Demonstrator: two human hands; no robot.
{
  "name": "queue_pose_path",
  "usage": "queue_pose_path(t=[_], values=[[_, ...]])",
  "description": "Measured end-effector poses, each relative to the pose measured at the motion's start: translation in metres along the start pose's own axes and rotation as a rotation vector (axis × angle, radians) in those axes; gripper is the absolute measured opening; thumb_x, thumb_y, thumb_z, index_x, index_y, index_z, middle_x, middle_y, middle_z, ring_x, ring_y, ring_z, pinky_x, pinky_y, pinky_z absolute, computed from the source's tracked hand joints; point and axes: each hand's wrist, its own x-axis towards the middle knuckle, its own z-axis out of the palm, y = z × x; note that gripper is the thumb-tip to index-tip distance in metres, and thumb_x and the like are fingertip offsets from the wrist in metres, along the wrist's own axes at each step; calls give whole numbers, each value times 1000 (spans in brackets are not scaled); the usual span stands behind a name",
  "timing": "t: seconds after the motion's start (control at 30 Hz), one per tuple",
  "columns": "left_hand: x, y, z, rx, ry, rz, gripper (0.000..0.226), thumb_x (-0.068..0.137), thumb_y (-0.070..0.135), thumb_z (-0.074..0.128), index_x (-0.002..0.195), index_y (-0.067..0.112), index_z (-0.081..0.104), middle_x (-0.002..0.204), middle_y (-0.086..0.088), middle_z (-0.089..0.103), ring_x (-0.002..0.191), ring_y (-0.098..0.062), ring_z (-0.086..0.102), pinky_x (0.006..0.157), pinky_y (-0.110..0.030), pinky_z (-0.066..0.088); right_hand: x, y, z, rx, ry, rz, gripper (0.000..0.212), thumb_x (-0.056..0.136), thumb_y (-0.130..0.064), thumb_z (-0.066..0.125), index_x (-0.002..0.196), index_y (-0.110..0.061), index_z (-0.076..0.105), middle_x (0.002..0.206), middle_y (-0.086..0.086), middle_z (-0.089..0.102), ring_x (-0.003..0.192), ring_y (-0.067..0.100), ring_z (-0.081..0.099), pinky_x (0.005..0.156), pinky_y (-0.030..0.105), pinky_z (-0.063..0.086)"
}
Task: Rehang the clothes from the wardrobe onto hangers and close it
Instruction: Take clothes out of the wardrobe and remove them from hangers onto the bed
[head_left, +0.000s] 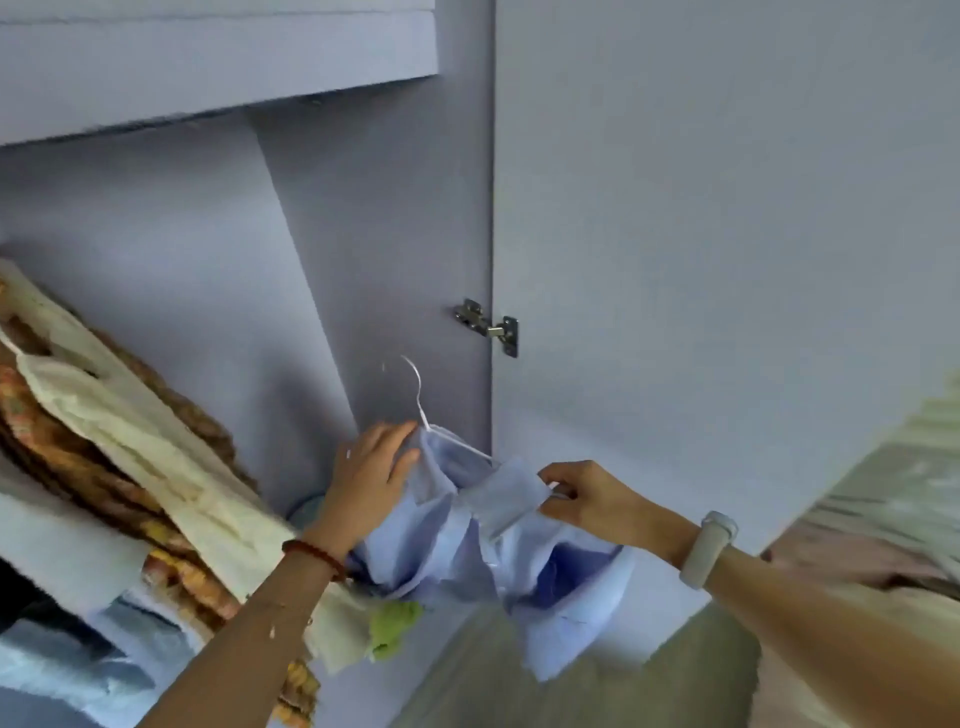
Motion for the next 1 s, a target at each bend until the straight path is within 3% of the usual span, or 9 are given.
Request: queue_pose_path(t=[0.1, 0.2, 0.3, 0.37, 0.47, 0.57, 0.67, 0.83, 1.0], values=[[-1, 40, 41, -134, -162, 87, 45, 90, 36, 38, 94, 0, 64, 92, -18, 59, 88, -35, 58, 84, -39, 42, -60, 30, -9, 14, 2, 130, 13, 86, -9, 59, 96, -4, 64, 67, -7, 56, 56, -3, 47, 58, 7, 36], [-14, 76, 84, -338, -244, 133, 19, 94, 4, 47, 81, 13, 57, 82, -5, 50, 80, -28, 55, 75, -10, 35, -118, 53, -22, 34, -3, 230, 14, 85, -12, 59, 99, -14, 61, 84, -7, 60, 75, 5, 52, 68, 9, 39], [-27, 117, 112, -452, -280, 240, 41, 94, 0, 46, 67, 31, 41, 72, 8, 43, 68, -9, 45, 71, -22, 35, -173, 72, -36, 15, -29, 356, 25, 87, -23, 60, 111, -21, 53, 100, -13, 57, 89, 1, 53, 77, 7, 38], [-36, 148, 126, -487, -350, 295, 43, 94, 3, 46, 67, 35, 37, 69, 8, 43, 68, -5, 44, 69, -22, 32, -205, 82, -37, -39, 82, 439, 9, 87, -33, 59, 91, -31, 51, 83, -16, 51, 75, -1, 49, 70, 8, 37], [-53, 201, 143, -509, -472, 372, 41, 95, 8, 47, 66, 35, 36, 68, 11, 43, 64, -4, 44, 64, -20, 29, -250, 102, -33, -177, 347, 538, 35, 87, -39, 57, 63, -31, 34, 60, -12, 39, 63, 17, 44, 61, 23, 31], [-66, 257, 156, -552, -599, 448, 41, 95, 11, 47, 60, 27, 33, 58, 7, 36, 54, -5, 37, 58, -24, 27, -297, 119, -42, -333, 537, 606, 11, 87, -41, 56, 81, -32, 56, 67, -3, 59, 73, 26, 57, 60, 26, 29], [-74, 319, 166, -624, -681, 526, 42, 94, 11, 50, 57, 21, 31, 53, 9, 29, 48, -3, 33, 51, -17, 28, -348, 136, -61, -575, 717, 627, 20, 88, -37, 55, 96, -22, 66, 71, 3, 68, 69, 29, 64, 55, 29, 42], [-72, 432, 191, -707, -470, 662, 11, 90, 5, 55, 98, 6, 63, 92, -4, 59, 89, -15, 55, 81, -26, 42, -422, 169, -104, -753, 1082, 680, 28, 85, -29, 46, 80, -12, 68, 59, 4, 67, 50, 24, 63, 40, 26, 44], [-54, 516, 224, -551, -310, 721, 42, 89, 14, 58, 130, 8, 48, 133, -10, 50, 125, -28, 44, 102, -49, 34, -460, 224, -145, -426, 1389, 1006, 13, 90, -20, 56, 89, -9, 63, 68, 16, 65, 66, 39, 61, 57, 38, 42]])
